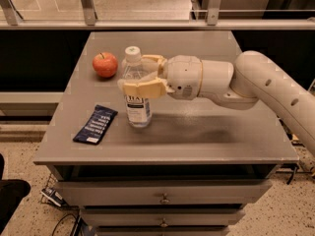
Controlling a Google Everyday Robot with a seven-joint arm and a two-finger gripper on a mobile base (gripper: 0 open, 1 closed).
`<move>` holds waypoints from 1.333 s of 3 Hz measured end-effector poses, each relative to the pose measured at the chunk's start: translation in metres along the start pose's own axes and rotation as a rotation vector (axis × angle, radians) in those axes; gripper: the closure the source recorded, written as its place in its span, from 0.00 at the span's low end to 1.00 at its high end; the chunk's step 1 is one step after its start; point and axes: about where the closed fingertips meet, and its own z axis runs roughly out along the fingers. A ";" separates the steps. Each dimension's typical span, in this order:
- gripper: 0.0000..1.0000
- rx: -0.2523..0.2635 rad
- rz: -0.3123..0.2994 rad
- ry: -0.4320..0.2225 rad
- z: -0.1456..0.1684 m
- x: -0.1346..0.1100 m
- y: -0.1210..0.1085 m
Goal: Move blue plastic bottle near rxbar blueberry
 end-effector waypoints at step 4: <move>0.36 -0.044 -0.015 -0.005 0.017 0.003 0.011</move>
Offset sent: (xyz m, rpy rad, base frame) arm -0.0052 0.0105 -0.0050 0.0011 -0.0131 0.0276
